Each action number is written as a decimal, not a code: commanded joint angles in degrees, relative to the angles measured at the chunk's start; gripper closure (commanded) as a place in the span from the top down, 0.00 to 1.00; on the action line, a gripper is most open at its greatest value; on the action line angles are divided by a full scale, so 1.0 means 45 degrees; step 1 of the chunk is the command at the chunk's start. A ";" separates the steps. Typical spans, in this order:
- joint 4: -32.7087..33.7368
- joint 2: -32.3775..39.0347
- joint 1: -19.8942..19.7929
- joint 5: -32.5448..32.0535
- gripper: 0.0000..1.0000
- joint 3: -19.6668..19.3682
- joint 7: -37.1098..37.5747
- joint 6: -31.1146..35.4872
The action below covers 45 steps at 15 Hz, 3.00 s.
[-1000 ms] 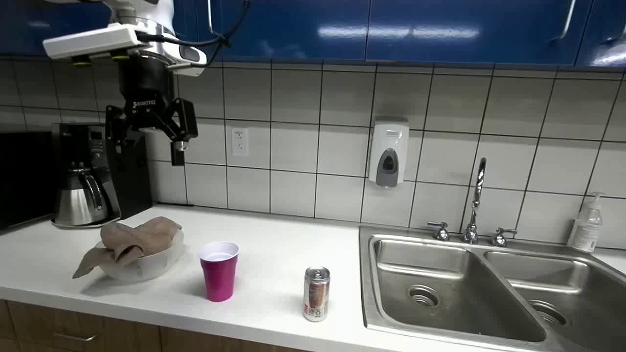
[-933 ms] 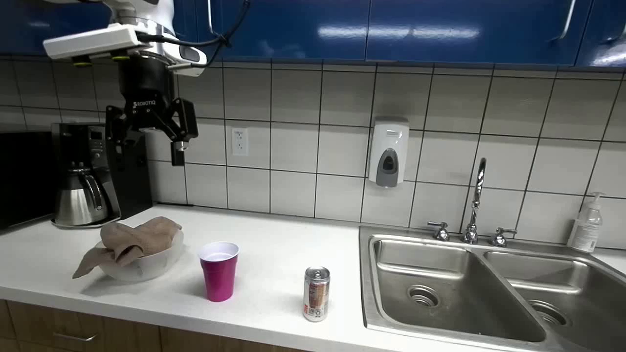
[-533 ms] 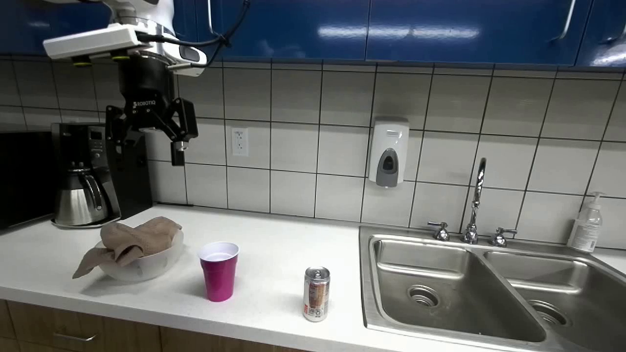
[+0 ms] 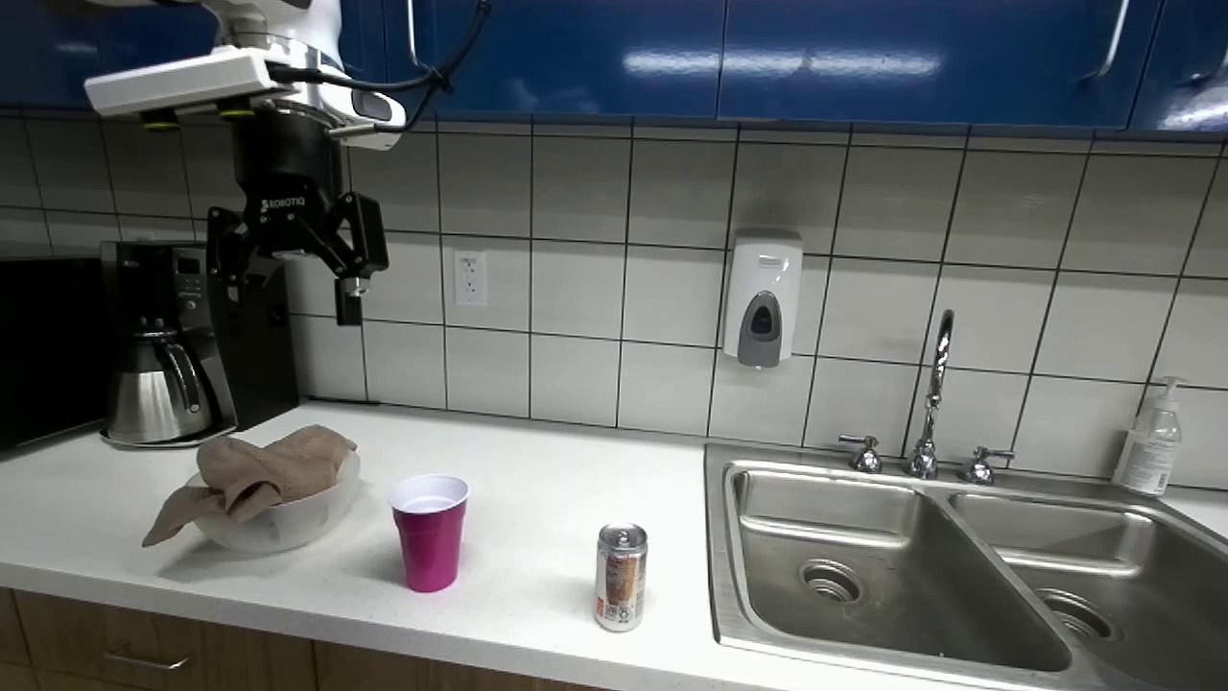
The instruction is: Remove the grey cloth from the clear bowl and put it on the table
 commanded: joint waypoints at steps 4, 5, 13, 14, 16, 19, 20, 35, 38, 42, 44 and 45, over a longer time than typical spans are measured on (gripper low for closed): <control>0.0079 0.0149 0.0124 -0.0055 1.00 0.0017 0.0034 0.0083; 0.0119 0.0400 0.0183 -0.0050 1.00 0.0106 0.0108 0.0310; 0.0435 0.3153 0.0836 -0.0018 1.00 0.0749 0.0413 0.4642; 0.0483 0.3527 0.0923 -0.0061 1.00 0.0827 0.0383 0.5201; 0.0667 0.4275 0.1104 -0.0056 1.00 0.0882 0.0172 0.6173; 0.0976 0.5175 0.1331 -0.0020 1.00 0.0895 -0.0067 0.7097; 0.1103 0.5457 0.1400 0.0017 1.00 0.0892 -0.0173 0.7310; 0.3067 0.9189 0.2353 0.0188 1.00 0.1346 -0.1604 0.8594; 0.3265 0.9624 0.2387 0.0229 1.00 0.1383 -0.1881 0.8519; 0.3398 1.0107 0.2346 0.0426 1.00 0.1450 -0.2340 0.8465; 0.3449 1.0309 0.2335 0.0563 1.00 0.1505 -0.2595 0.8428; 0.3484 1.0406 0.2332 0.0633 1.00 0.1538 -0.2721 0.8402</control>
